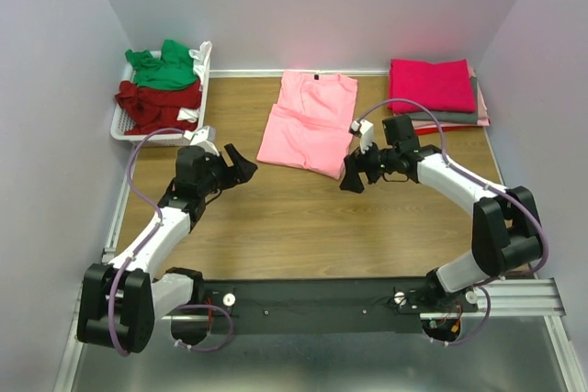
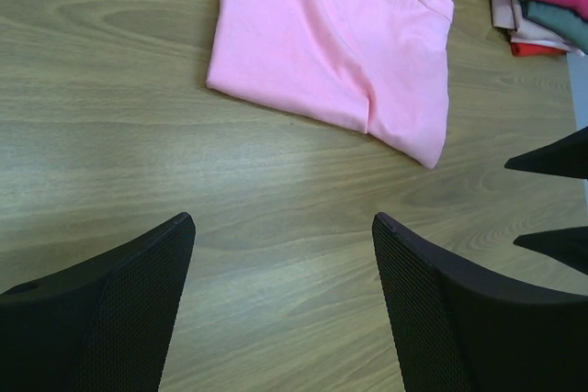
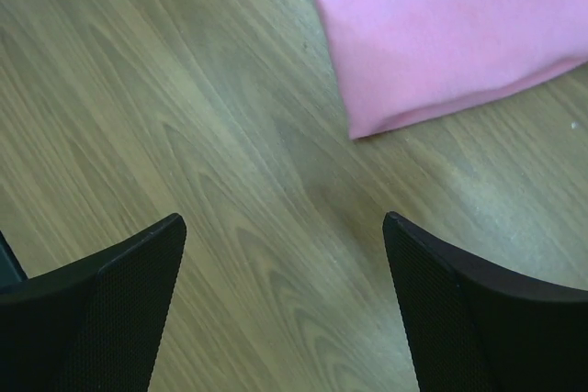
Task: Fold and stack the t-shirts
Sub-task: Fold the tshirt
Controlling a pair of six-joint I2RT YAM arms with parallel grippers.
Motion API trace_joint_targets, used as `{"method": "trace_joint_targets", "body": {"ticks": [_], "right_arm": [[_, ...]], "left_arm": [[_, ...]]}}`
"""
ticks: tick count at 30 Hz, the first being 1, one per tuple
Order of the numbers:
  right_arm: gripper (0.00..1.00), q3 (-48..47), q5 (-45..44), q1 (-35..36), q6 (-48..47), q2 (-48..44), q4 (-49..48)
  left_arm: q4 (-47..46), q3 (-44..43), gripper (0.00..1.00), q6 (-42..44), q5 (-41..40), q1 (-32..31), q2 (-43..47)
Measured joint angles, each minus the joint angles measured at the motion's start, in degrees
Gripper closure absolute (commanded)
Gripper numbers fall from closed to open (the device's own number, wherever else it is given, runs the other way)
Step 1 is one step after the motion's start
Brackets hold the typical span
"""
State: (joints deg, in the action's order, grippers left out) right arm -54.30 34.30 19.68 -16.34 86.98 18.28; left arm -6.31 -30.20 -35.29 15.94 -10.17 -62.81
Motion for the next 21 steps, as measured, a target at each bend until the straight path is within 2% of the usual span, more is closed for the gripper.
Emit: {"method": "trace_joint_targets", "body": {"ticks": [3, 6, 11, 13, 17, 20, 21], "right_arm": [[0.12, 0.5, -1.9, -0.5, 6.2, 0.5, -1.9], [0.22, 0.0, -3.2, -1.0, 12.8, 3.2, -4.3], [0.32, -3.0, -2.6, -1.3, 18.6, 11.6, -5.7], [0.32, -4.6, -1.9, -1.3, 20.4, 16.0, -6.1], [0.39, -7.5, -0.3, -1.4, 22.7, 19.3, -6.7], [0.5, -8.9, 0.2, -1.4, 23.9, 21.0, -6.7], [0.57, -9.4, 0.6, -1.4, 24.0, 21.6, -6.7]], "left_arm": [[-0.4, 1.1, 0.15, 0.4, 0.0, 0.0, 1.2], [-1.0, 1.5, 0.16, 0.8, 0.0, 0.0, 1.9], [-1.6, 2.0, 0.16, 1.2, 0.0, 0.0, 2.3], [-1.6, 2.1, 0.17, 1.2, 0.0, 0.0, 2.3], [-1.7, 2.3, 0.17, 1.2, 0.0, 0.0, 2.4], [-1.8, 2.3, 0.18, 1.3, 0.0, 0.0, 2.4], [-1.8, 2.3, 0.18, 1.3, 0.1, 0.0, 2.4]]}}
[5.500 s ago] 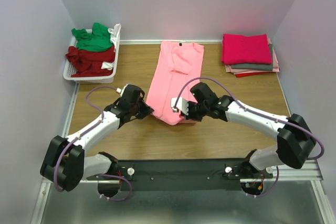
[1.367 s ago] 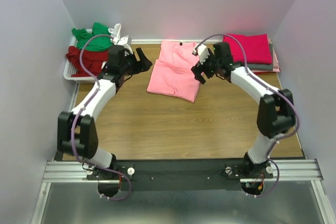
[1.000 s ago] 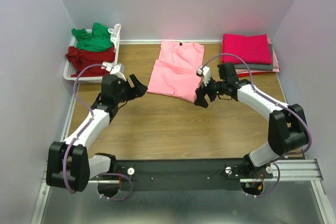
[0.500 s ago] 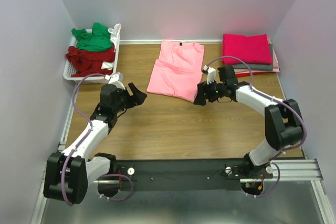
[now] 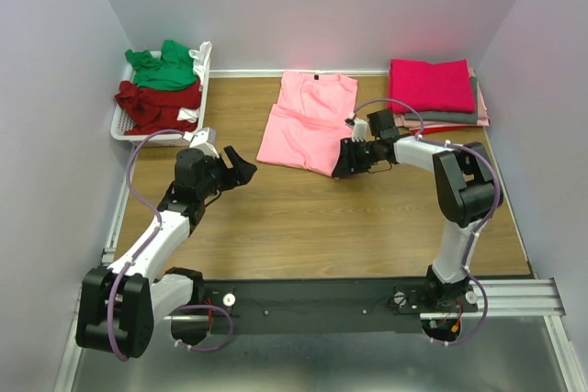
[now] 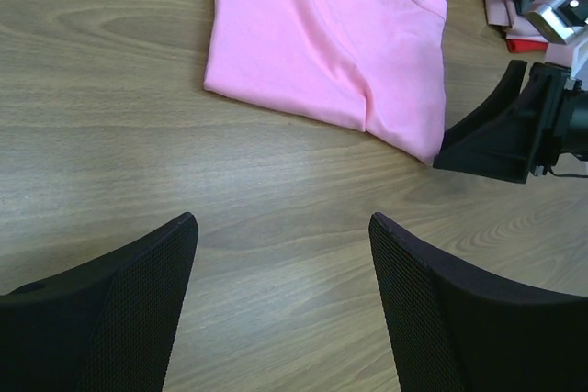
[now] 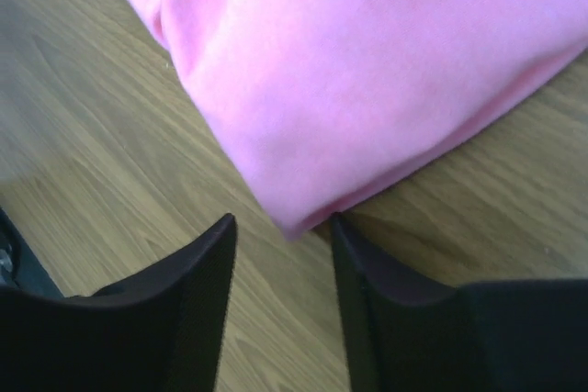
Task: Fold and stack the t-shirts
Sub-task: Fold the tshirt
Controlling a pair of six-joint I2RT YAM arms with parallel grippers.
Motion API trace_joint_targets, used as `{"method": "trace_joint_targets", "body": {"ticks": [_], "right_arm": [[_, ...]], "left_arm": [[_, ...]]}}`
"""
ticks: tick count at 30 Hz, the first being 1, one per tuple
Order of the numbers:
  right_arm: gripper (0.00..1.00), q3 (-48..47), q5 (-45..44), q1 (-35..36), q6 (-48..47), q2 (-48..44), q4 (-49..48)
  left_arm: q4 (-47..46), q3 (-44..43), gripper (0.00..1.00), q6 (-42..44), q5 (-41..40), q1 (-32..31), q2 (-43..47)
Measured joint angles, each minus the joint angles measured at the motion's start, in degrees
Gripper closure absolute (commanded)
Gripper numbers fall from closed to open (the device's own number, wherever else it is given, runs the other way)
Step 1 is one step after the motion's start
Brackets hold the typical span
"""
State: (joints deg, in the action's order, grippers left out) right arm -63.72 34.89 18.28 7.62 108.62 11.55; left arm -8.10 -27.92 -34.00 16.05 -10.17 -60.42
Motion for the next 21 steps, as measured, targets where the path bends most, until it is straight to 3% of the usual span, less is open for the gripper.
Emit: {"method": "trace_joint_targets", "body": {"ticks": [2, 6, 9, 15, 21], "right_arm": [[0.6, -1.2, 0.7, 0.0, 0.7, 1.5, -0.2], [0.85, -1.8, 1.7, 0.0, 1.6, 3.1, -0.7], [0.91, -1.4, 1.4, 0.0, 1.6, 3.0, -0.8], [0.93, 1.1, -0.6, -1.0, -2.1, 0.0, 2.1], [0.93, 1.8, -3.3, -3.1, -6.9, -1.8, 5.7]], "left_arm": [[0.0, 0.0, 0.18, 0.0, 0.1, 0.0, 0.0], [0.0, 0.0, 0.18, 0.1, 0.4, 0.0, 0.0], [0.0, 0.0, 0.2, 0.1, 0.9, 0.0, -0.2], [-0.8, -0.1, 0.21, -0.2, 2.5, -2.4, -4.6], [-0.2, -1.3, 0.2, -4.0, 0.3, -10.3, -9.9]]}}
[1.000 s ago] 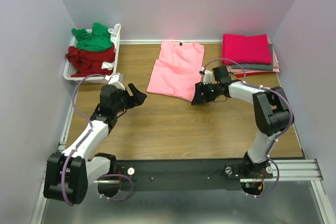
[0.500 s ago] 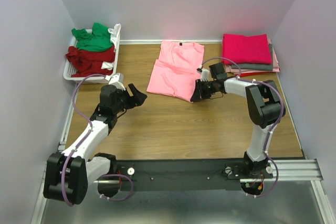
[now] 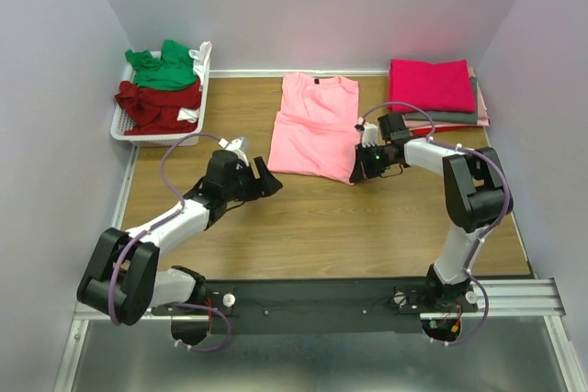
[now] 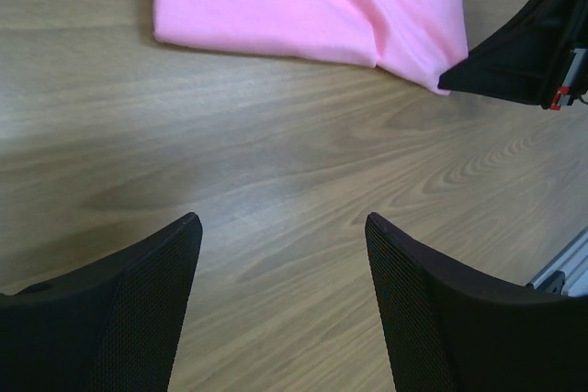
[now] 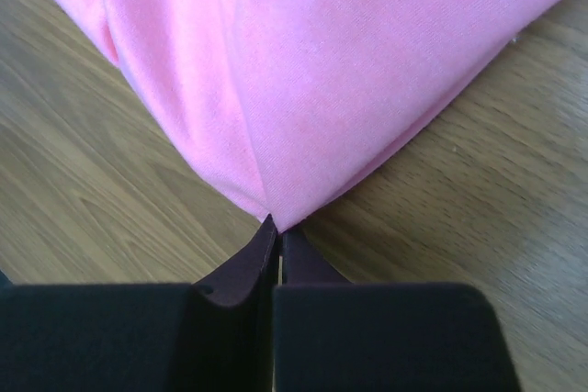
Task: Fold and stack the t-shirts
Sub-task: Fold the tshirt
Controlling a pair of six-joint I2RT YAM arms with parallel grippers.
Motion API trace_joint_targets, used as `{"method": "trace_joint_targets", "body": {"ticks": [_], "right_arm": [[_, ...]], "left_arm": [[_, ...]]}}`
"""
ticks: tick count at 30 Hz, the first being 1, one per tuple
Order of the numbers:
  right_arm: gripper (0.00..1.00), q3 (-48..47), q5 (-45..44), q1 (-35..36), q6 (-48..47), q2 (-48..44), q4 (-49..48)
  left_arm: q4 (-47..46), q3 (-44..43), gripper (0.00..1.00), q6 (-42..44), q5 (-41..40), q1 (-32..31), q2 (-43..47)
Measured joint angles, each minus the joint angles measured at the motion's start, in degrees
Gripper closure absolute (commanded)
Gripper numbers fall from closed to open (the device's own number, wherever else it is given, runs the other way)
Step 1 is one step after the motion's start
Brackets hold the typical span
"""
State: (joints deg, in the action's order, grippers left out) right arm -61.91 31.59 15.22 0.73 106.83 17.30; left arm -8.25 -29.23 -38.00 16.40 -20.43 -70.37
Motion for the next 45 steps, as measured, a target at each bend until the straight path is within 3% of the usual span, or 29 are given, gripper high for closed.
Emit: {"method": "trace_joint_targets", "body": {"ticks": [5, 12, 18, 22, 27, 29, 34, 45], "right_arm": [[0.93, 0.2, -0.8, -0.3, -1.8, -0.7, 1.5], [0.93, 0.2, -0.8, -0.7, -2.6, -0.8, 2.3], [0.93, 0.2, -0.8, -0.8, -3.0, -1.0, 2.8], [0.93, 0.8, -0.8, -1.1, -3.3, -1.4, 3.0], [0.93, 1.8, -0.7, -1.7, -3.5, -2.3, 3.1], [0.94, 2.1, -0.7, -2.1, -3.7, -2.5, 3.4], [0.95, 2.2, -0.6, -2.8, -3.9, -2.7, 3.8], [0.92, 2.6, -0.4, -4.9, -8.0, -3.9, 8.8]], "left_arm": [[0.7, -2.1, 0.19, -5.5, -5.0, -4.7, -3.7], [3.9, -9.6, 0.22, -12.9, -12.1, -5.2, -15.9], [3.2, -15.5, 0.33, -18.2, -13.5, -5.2, -23.5], [3.7, -18.0, 0.44, -20.4, -14.1, -5.2, -26.2], [4.9, -18.5, 0.69, -21.6, -15.1, -4.7, -26.8], [5.5, -18.5, 0.83, -21.6, -15.5, -4.4, -26.9], [5.8, -19.0, 1.0, -20.6, -15.5, -3.2, -28.0], [5.9, -15.5, 0.98, -16.2, -13.6, -2.9, -23.7]]}}
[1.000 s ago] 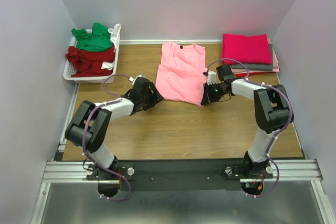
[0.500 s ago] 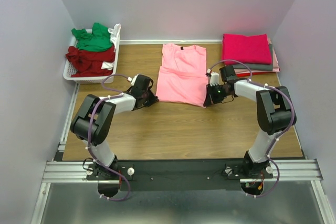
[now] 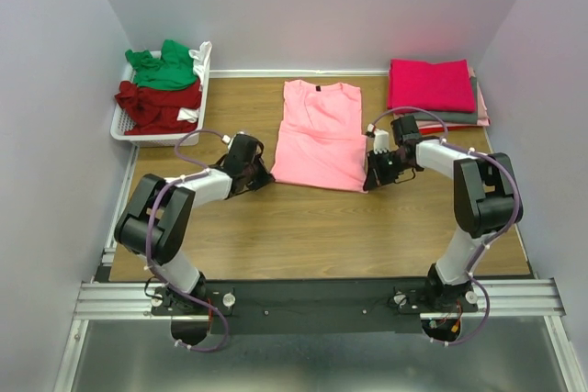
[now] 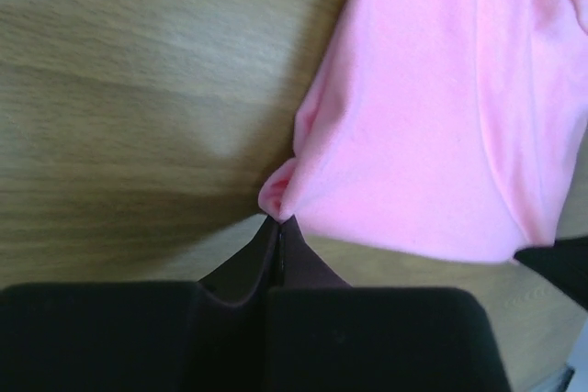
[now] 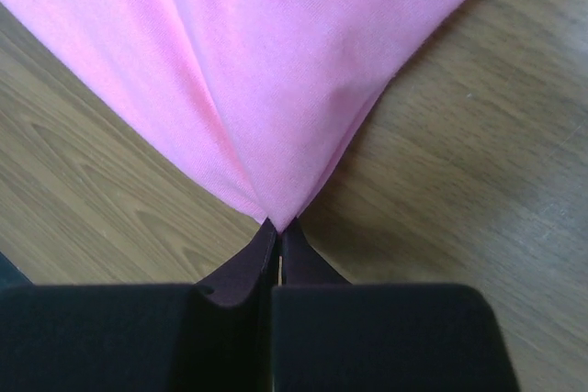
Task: Fold and stack the t-shirts
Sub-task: Fold the tshirt
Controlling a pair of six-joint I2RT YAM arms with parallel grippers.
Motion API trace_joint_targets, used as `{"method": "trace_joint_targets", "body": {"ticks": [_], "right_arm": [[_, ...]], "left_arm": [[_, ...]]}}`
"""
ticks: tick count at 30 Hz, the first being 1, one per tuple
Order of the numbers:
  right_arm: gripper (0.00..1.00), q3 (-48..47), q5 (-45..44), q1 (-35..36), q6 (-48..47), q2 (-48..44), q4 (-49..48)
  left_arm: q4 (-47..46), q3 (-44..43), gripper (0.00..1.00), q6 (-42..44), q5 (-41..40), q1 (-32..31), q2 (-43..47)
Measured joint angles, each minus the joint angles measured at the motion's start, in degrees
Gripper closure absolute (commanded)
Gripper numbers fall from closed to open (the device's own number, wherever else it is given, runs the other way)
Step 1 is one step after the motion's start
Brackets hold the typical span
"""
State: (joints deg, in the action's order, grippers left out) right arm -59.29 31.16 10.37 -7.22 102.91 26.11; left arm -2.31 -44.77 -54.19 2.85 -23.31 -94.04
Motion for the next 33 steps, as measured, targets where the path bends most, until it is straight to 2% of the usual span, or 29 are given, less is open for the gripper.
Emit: {"method": "trace_joint_targets", "body": {"ticks": [1, 2, 6, 7, 9, 10, 14, 15, 17, 21, 25, 29, 33], "right_arm": [[0.9, 0.0, 0.1, 0.0, -0.4, 0.0, 0.4], [0.86, 0.0, 0.2, 0.0, -1.2, -0.2, 1.3], [0.69, 0.4, 0.1, -0.1, -3.5, -1.2, 4.1], [0.61, 0.5, 0.0, -0.2, -4.2, -1.4, 4.8], [0.51, 0.5, -0.2, -0.4, -5.0, -2.1, 6.1], [0.38, 0.5, -0.3, -0.6, -5.9, -2.6, 7.0], [0.17, 0.3, -0.3, -1.4, -9.9, -5.7, 11.5], [0.13, 0.1, -0.4, -1.6, -11.7, -6.7, 13.2], [0.07, -1.0, -0.2, -1.8, -15.4, -8.6, 16.3], [0.0, -4.4, 2.3, -1.9, -24.8, -14.1, 20.9], [0.0, -5.1, 9.4, -1.9, -37.2, -21.0, 21.6], [0.0, -1.7, 18.3, -1.9, -46.5, -26.6, 20.2], [0.0, 0.6, 22.3, -1.8, -51.9, -24.5, 19.2]], "left_arm": [[-0.2, 0.6, 0.96, 0.7, 1.2, 0.0, 0.6], [-0.3, 1.2, 0.81, 1.4, 2.3, 0.0, 1.3], [-1.8, 6.7, 0.55, 4.5, 7.3, 0.0, 8.0], [-1.7, 8.5, 0.53, 5.2, 8.4, 0.0, 11.1], [-2.0, 10.8, 0.45, 5.9, 10.1, 0.0, 16.5], [-1.9, 11.9, 0.42, 6.5, 11.1, 0.0, 19.7], [-1.4, 12.7, 0.34, 9.1, 13.6, 0.0, 30.3], [-1.1, 12.4, 0.29, 10.4, 14.1, 0.0, 33.1], [-0.4, 10.4, 0.26, 14.4, 14.6, 0.0, 37.7], [0.7, 0.7, 0.16, 26.6, 14.9, 0.0, 39.8], [-2.3, -7.8, 0.13, 47.9, 16.4, 0.0, 38.0], [-2.3, -7.0, 0.12, 67.5, 17.2, -2.1, 35.1], [0.8, 0.1, 0.11, 83.5, 15.1, -6.7, 32.6]]}}
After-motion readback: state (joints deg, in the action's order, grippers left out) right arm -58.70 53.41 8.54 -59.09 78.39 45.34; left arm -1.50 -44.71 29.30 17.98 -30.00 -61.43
